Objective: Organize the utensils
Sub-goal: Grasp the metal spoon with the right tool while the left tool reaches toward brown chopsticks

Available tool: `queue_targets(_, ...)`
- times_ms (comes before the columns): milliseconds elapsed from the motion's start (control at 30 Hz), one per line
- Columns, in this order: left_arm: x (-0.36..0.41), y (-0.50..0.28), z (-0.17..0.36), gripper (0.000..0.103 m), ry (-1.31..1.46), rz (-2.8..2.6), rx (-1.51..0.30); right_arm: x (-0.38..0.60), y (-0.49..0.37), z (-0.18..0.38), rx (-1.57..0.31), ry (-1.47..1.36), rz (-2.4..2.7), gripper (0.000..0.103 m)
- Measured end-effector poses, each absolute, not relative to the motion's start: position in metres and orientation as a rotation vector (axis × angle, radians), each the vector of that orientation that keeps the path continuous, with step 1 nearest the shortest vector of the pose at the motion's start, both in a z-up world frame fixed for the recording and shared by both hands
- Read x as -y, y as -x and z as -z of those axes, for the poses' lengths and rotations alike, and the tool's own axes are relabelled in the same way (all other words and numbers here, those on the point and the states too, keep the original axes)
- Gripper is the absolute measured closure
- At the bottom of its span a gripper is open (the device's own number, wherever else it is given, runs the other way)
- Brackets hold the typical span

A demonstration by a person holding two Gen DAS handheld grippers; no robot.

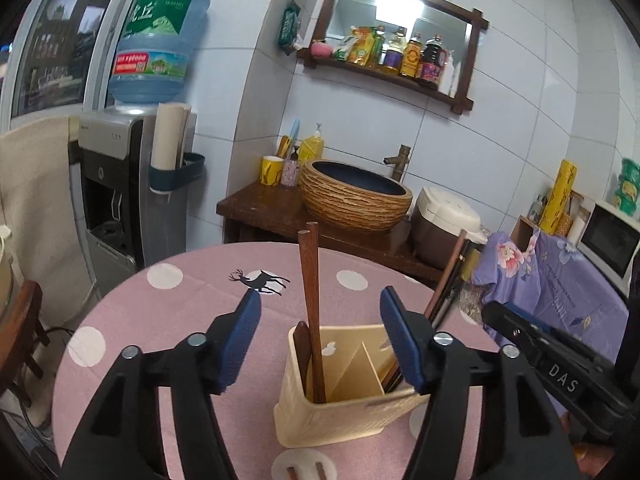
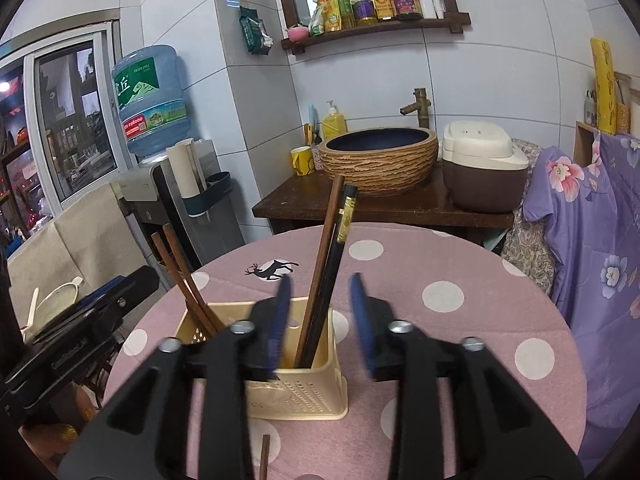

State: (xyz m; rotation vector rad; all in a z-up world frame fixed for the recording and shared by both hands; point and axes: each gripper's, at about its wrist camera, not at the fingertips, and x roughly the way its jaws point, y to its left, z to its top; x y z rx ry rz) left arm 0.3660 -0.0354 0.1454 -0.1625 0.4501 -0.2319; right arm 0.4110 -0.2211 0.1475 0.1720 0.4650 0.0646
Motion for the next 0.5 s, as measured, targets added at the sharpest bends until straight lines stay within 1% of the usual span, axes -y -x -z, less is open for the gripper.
queue_targets(33, 0.036, -0.361, -0.145, 0.030, 0.145, 0.232, -0.448, 0.221, -0.406, -0.147, -0.458, -0.161, -0.067, 0.060)
queue_targets(133, 0.032, -0.346, -0.138, 0.021, 0.112, 0.246, -0.463, 0.219, -0.390, -0.144, -0.452, -0.126, -0.092, 0.060)
queue_targets(200, 0.029, -0.336, -0.130, 0.018, 0.089, 0.255, -0.490, 0.217, -0.376, -0.137, -0.456, -0.103, -0.129, 0.057)
queue_targets(300, 0.022, -0.323, -0.112, 0.016, 0.056, 0.250, -0.531, 0.212, -0.357, -0.121, -0.477, -0.054, -0.190, 0.056)
queue_targets(500, 0.000, -0.303, -0.067, 0.016, 0.027, 0.202, -0.645, 0.188, -0.327, -0.070, -0.588, 0.062, -0.330, 0.056)
